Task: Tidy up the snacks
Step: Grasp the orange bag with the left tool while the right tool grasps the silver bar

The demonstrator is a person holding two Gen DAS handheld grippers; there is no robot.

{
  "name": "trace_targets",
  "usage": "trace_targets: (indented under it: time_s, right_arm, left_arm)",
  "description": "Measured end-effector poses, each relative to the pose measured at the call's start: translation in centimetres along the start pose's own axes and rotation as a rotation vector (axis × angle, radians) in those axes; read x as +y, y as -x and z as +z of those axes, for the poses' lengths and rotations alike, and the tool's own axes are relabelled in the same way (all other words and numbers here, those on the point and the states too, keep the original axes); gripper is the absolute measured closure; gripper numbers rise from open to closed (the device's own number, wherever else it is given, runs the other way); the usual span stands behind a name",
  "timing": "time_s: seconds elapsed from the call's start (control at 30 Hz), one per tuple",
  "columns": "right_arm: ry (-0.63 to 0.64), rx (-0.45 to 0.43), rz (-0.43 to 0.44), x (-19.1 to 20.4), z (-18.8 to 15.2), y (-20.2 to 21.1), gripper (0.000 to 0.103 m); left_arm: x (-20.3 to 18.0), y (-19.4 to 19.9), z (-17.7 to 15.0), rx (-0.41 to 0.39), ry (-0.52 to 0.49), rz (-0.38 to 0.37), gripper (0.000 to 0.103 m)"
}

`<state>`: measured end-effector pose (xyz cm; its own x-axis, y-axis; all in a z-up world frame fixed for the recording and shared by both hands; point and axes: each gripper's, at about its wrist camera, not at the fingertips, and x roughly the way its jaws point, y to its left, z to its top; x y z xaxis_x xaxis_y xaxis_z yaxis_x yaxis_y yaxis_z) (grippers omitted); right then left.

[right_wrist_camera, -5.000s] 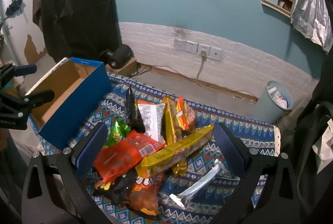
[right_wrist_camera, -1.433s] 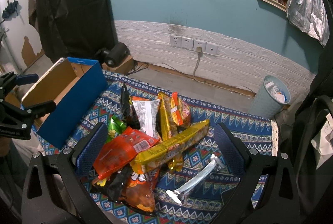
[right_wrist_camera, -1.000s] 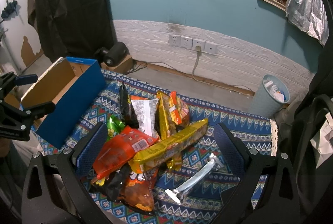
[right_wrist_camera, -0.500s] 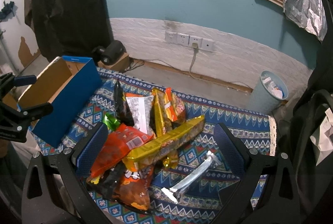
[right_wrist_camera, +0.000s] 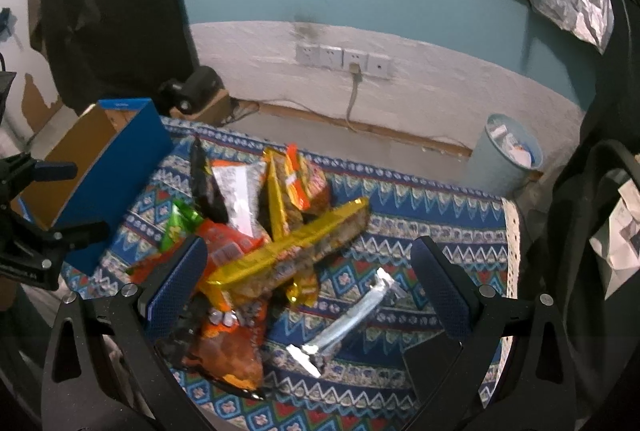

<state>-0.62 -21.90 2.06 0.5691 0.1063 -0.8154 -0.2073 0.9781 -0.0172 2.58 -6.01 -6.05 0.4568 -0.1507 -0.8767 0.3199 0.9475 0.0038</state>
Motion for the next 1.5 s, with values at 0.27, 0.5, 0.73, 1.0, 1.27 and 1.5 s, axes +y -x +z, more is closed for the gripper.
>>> trace_targets:
  time_s: [0.27, 0.5, 0.73, 1.0, 1.27, 1.5]
  right_arm:
    - [-0.053, 0.078, -0.021, -2.1, -1.6, -2.1, 0.003]
    - [-0.090, 0.172, -0.059, -4.0, -3.5, -4.8, 0.003]
    - [-0.134, 0.253, -0.066, -4.9, -4.6, -7.3, 0.003]
    - [-0.148, 0.357, -0.090, -5.2, -6.1, -11.3, 0.003]
    - [-0.156, 0.427, -0.104, -5.5, -7.5, -14.8, 0.013]
    - [-0.158, 0.475, -0.108, -5.8, -8.7, -17.0, 0.039]
  left_arm:
    - [-2.6, -3.7, 0.1, 0.118, -0.024, -0.063, 0.001]
    - [-3.6, -6.4, -0.1, 0.187, -0.017, -0.114, 0.001]
    - [-4.7, -9.0, -0.1, 0.242, -0.053, -0.100, 0.001]
    - [-4.1, -11.6, -0.6, 0.290, -0.046, -0.147, 0.001]
    - [-3.0, -12.3, -0.8, 0.257, -0.019, -0.170, 0.021]
    - [-2.7, -11.7, -0.3, 0.226, -0.020, -0.197, 0.045]
